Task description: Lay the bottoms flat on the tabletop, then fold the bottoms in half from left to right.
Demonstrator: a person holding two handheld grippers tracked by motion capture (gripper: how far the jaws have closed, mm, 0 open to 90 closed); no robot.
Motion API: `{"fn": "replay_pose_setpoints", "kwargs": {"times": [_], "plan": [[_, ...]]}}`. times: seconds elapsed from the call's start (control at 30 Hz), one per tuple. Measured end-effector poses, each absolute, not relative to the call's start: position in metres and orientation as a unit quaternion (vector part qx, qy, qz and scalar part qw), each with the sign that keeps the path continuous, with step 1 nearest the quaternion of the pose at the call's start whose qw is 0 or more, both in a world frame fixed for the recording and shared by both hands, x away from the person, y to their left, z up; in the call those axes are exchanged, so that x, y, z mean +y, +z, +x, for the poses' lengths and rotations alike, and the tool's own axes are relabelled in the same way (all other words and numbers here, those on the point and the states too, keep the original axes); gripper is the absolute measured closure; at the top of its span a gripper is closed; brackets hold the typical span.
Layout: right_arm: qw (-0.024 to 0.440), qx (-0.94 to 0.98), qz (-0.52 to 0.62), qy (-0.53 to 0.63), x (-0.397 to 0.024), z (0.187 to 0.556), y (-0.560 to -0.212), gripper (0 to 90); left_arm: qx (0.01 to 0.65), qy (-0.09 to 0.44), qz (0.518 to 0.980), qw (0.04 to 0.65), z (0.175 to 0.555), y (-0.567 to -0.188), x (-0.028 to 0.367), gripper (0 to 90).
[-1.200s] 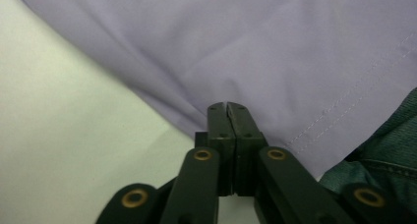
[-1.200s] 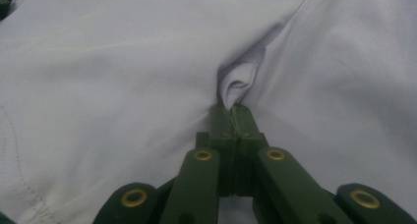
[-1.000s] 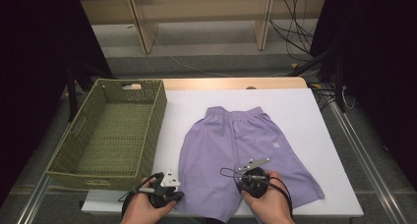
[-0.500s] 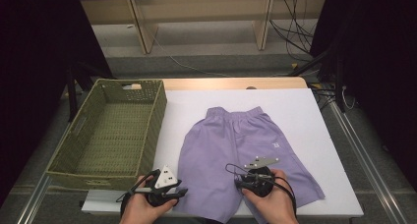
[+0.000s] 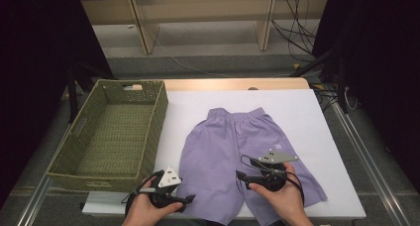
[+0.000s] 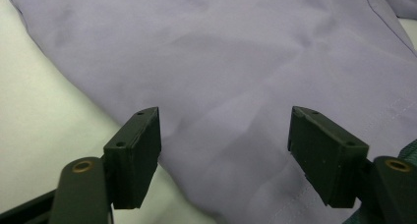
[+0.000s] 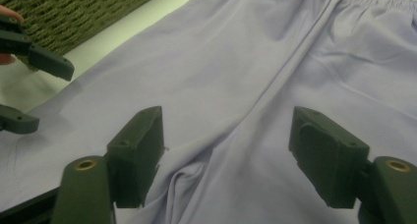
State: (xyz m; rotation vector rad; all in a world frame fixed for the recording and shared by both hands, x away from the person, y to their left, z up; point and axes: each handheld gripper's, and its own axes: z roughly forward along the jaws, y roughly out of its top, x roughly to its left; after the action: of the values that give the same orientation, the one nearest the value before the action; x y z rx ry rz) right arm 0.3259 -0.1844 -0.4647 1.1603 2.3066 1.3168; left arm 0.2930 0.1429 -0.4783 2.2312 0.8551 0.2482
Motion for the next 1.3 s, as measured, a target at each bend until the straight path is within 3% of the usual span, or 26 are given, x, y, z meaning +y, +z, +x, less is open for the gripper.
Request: {"fn": "replay_pose_setpoints", "kwargs": {"times": [1.3], "plan": [[0.138, 0.785, 0.392, 0.459, -0.1862, 0.3244, -0.4639, 27.4, 0.381, 0.088, 0.871, 0.296, 0.2838, -0.4788, 0.1516, 32.1]]}}
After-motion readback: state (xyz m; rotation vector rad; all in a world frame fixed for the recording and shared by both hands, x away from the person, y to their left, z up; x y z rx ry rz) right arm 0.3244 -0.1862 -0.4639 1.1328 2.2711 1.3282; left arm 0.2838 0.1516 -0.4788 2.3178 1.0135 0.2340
